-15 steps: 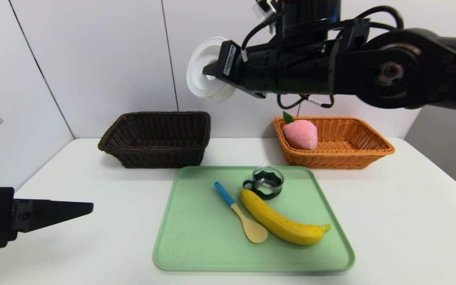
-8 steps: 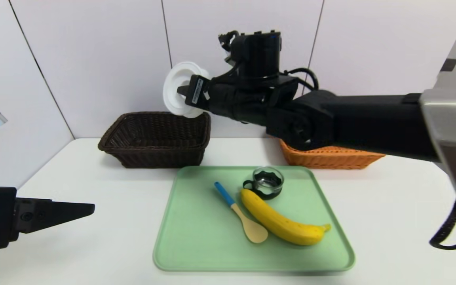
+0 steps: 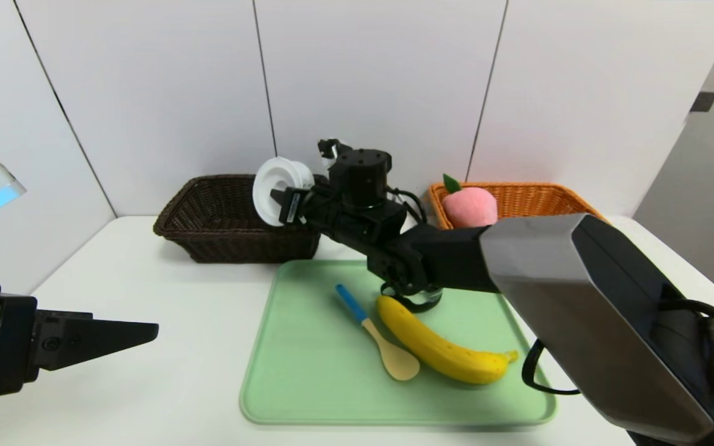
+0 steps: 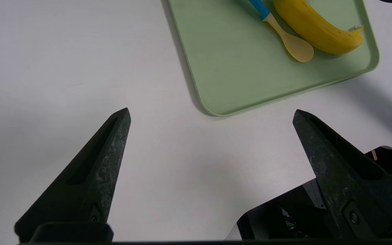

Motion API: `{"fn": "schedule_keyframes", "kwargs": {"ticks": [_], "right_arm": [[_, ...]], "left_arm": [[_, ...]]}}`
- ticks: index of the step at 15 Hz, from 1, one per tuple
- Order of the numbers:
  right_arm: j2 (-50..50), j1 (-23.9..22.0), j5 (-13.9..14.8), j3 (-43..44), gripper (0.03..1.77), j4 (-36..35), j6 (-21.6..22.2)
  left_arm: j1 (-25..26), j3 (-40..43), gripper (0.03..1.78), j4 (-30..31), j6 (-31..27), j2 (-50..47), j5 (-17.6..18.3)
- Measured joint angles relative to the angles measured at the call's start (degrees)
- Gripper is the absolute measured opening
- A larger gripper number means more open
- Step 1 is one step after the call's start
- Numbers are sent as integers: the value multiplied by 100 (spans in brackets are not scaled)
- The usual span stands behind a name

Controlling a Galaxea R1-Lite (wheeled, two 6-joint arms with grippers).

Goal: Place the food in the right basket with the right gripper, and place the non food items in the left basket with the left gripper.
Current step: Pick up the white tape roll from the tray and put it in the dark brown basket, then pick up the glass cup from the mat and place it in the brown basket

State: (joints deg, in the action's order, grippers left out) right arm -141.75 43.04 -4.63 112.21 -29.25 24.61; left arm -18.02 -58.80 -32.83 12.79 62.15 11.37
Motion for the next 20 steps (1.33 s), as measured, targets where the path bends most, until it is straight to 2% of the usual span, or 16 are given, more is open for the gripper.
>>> {"fn": "schedule_keyframes", "kwargs": {"ticks": [3,7,11,13,16,18,20], "right_arm": [[-174,-11,-7,9,59,-94,-20],[-255,-35,10,2,101,-267,-111],[-135,-71,59,0,129,-432,-328],[62,-71,229,0,138,-400,-485],[503,-94,708,-4,149,-339,-697],[844,-110,1014,-9,154,-90,-701],[1181,-116,1163,-28,158,290,-708]], "left_arm": [[-55,1,169,-11,9,11,9],[-135,-49,169,11,51,48,15],[-196,-90,169,158,208,67,44],[-218,-41,169,657,347,127,41],[-243,100,169,1668,358,304,11],[-358,89,169,1757,357,411,11],[-439,12,169,1770,361,488,9]]}}
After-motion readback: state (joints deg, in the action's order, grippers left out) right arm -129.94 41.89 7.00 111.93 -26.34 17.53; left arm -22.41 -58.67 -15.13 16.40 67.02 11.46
